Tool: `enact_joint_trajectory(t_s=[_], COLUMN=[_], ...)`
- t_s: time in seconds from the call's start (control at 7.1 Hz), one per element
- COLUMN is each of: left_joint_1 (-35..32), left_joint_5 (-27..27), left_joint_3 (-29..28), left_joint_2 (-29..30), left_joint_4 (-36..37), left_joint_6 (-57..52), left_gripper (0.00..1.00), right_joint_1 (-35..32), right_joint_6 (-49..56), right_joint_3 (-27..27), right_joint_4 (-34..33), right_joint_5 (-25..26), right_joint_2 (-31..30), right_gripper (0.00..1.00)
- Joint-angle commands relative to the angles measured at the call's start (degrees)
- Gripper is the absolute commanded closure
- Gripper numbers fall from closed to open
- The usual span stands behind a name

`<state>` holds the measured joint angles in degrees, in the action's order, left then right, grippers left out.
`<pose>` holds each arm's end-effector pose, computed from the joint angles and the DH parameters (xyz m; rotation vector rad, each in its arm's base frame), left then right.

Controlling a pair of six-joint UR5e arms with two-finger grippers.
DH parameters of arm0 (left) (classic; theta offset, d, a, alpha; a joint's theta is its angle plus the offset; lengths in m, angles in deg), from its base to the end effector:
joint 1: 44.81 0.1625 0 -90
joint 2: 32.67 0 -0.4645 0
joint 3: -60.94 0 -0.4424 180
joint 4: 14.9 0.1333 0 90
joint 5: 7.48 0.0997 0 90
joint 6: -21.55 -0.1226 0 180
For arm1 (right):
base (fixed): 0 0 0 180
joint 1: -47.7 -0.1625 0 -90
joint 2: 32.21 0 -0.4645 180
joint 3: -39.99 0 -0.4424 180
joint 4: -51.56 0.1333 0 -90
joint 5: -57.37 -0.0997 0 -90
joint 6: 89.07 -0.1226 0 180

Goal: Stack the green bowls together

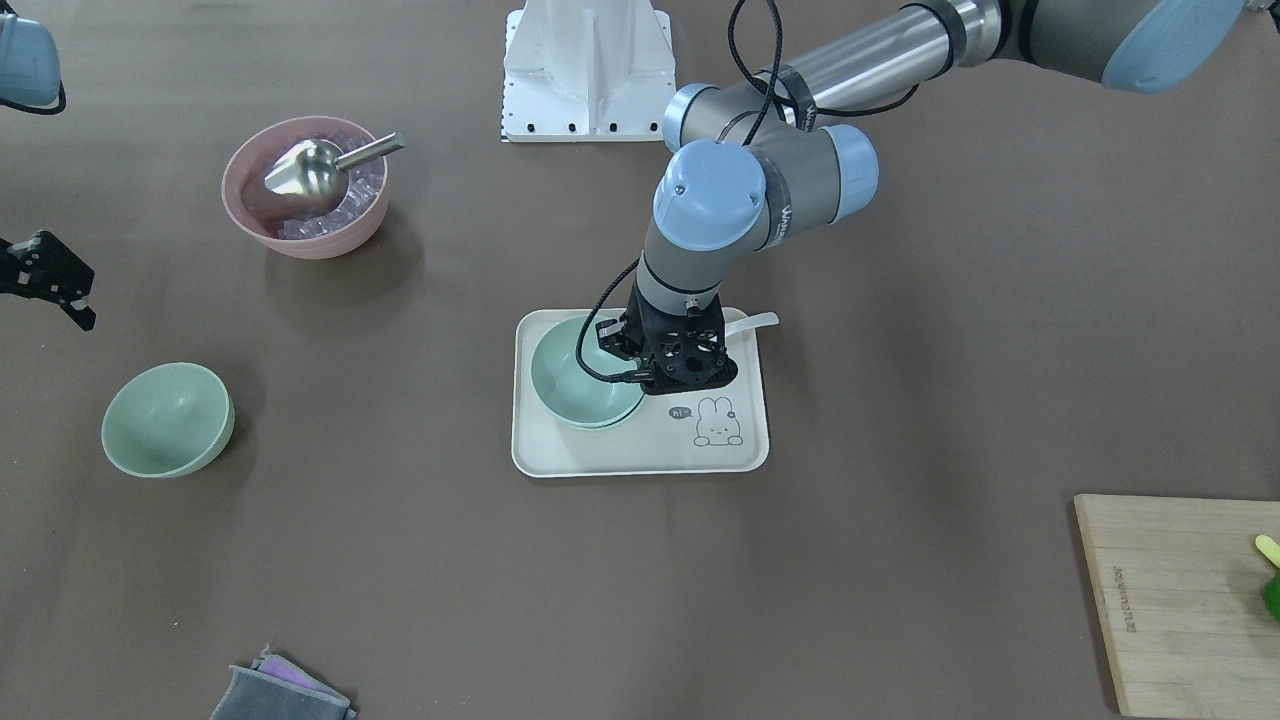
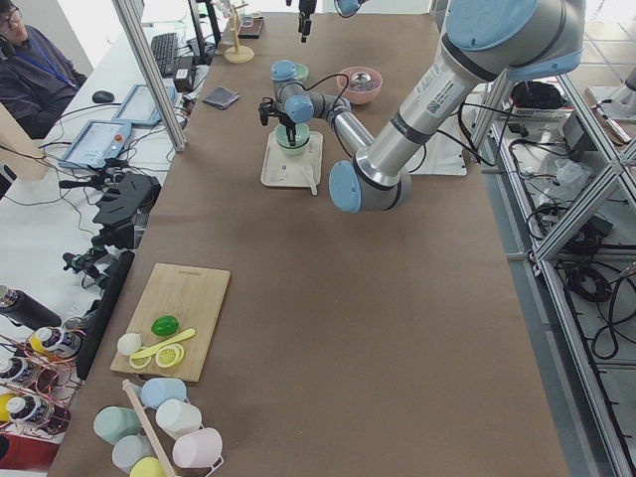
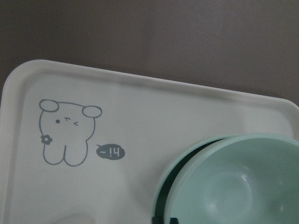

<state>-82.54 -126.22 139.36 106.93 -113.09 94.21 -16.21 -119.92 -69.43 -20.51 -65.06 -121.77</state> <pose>0.6259 -0.5782 0.1935 -0.0553 0.9178 -0.1283 -0.1864 -0.5343 0.4974 0.3038 -0.7842 -0.1085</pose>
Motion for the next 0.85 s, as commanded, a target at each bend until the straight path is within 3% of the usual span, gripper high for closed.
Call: enact_joint_trajectory(t_s=[0.0, 0.7], left_joint_1=[0.2, 0.5], left_joint_5=[0.0, 0.1], left_joint_3=[0.0, -0.3], left_joint_2=[-0.2, -0.6], left_joint_4=[-0.1, -1.6], left_joint_6=[-0.1, 0.0], left_gripper=[1.00, 1.00], right_joint_1=[0.0, 0.1], right_joint_6=[0.0, 0.0], right_joint_3=[0.0, 0.0], right_joint_4=[0.0, 0.0], right_joint_5=[0.0, 0.0], right_joint_2=[0.0, 0.0], right_gripper=[0.00, 0.00])
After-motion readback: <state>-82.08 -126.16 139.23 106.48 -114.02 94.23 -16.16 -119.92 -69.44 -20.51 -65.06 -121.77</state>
